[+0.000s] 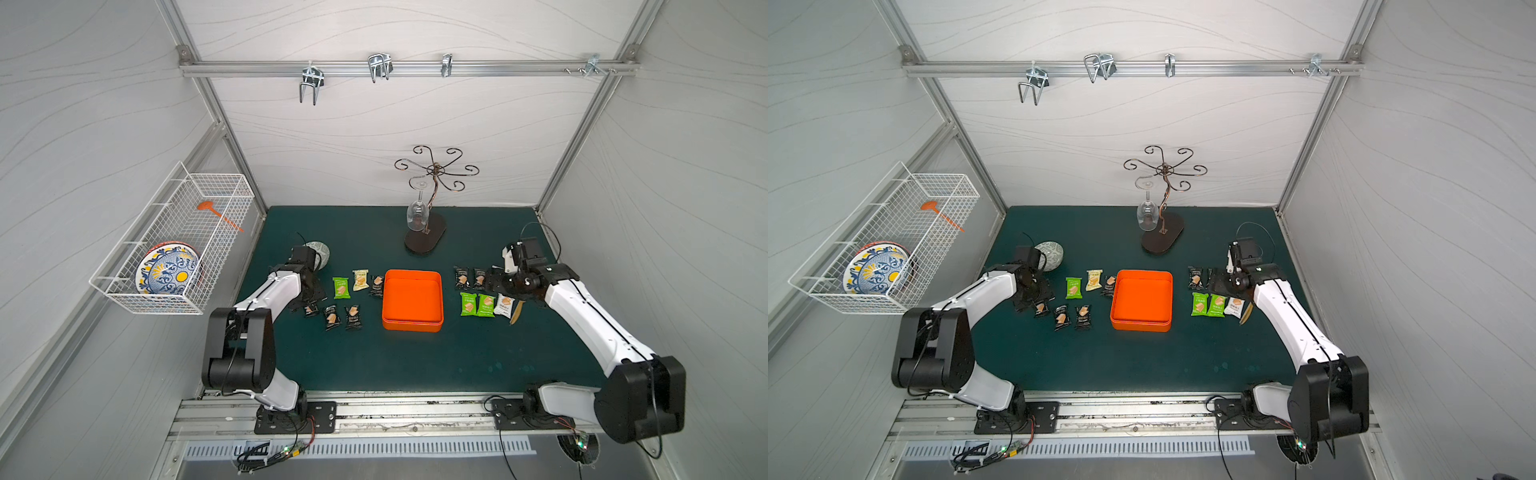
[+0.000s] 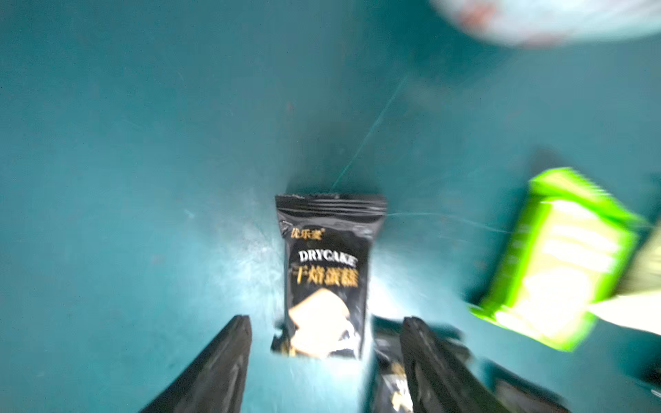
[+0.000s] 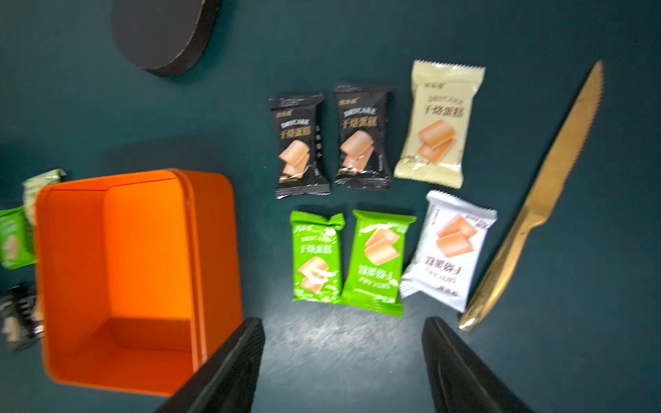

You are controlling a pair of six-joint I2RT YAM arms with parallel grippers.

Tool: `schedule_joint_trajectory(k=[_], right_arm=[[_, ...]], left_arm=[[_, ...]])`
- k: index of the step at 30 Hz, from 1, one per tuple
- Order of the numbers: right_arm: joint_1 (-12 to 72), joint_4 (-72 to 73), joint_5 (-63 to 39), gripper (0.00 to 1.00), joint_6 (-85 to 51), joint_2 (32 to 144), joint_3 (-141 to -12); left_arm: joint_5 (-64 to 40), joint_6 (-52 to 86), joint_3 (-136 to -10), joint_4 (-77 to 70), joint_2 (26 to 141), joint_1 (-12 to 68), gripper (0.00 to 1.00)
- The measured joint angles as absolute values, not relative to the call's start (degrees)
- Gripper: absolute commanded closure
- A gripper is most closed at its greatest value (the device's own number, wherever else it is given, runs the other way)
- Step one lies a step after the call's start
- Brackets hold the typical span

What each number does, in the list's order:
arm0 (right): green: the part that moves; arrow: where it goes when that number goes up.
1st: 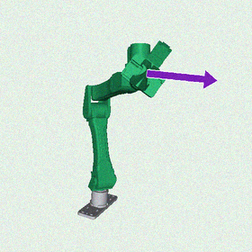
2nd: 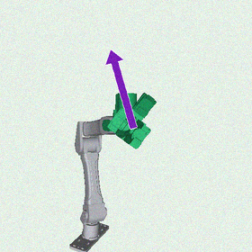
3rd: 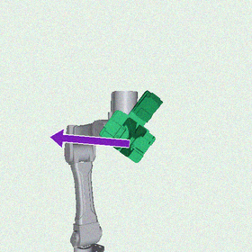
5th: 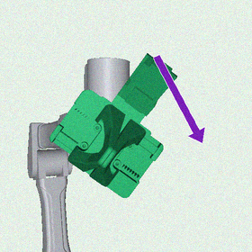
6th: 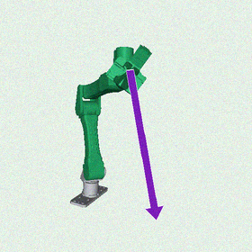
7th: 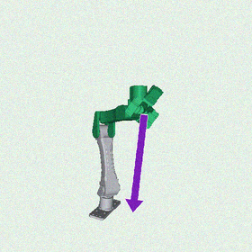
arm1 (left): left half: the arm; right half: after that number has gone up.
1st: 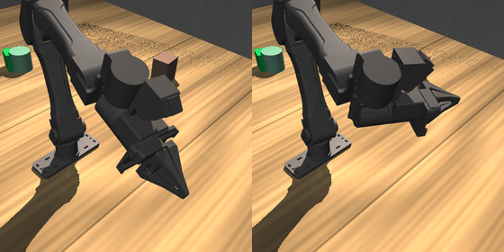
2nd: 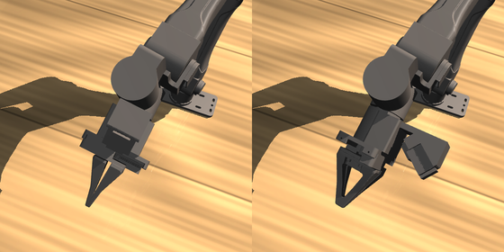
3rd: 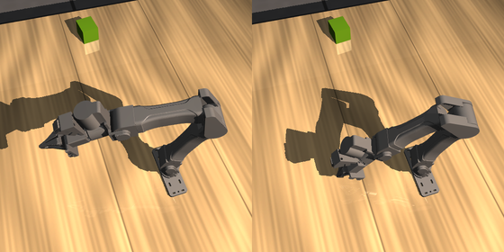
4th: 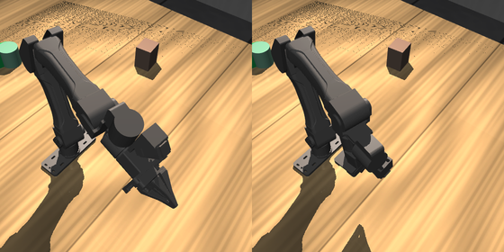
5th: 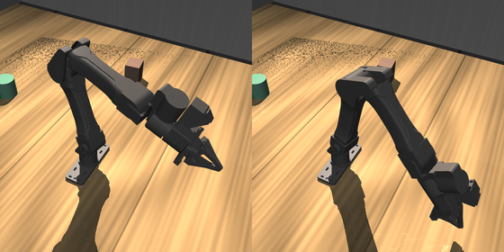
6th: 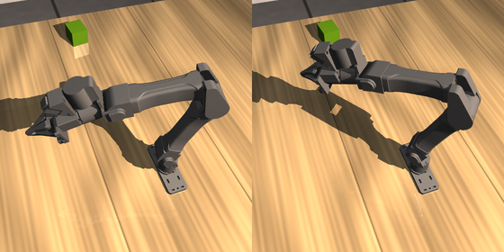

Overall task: Take the cookies out of the storage box
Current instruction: Place the cookie at the center of the board, then reset both arms

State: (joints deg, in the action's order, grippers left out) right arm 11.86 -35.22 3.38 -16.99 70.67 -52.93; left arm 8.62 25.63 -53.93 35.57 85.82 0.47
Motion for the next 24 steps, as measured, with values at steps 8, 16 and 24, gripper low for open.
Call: schedule_joint_trajectory(k=[8,16,24], right_arm=[[5.02,-8.14,11.57,0.13,-8.45,71.66,-36.97],[-0.25,16.36,9.19,0.01,-7.2,83.42,-31.31],[5.06,31.46,6.63,0.01,-3.44,88.01,-30.24]], left_arm=[[9.06,16.47,-50.17,23.09,76.69,0.47,0.28],[9.91,4.03,-33.98,-2.17,77.17,0.47,0.27],[12.86,-1.34,-28.93,-20.86,83.44,0.12,0.28]])
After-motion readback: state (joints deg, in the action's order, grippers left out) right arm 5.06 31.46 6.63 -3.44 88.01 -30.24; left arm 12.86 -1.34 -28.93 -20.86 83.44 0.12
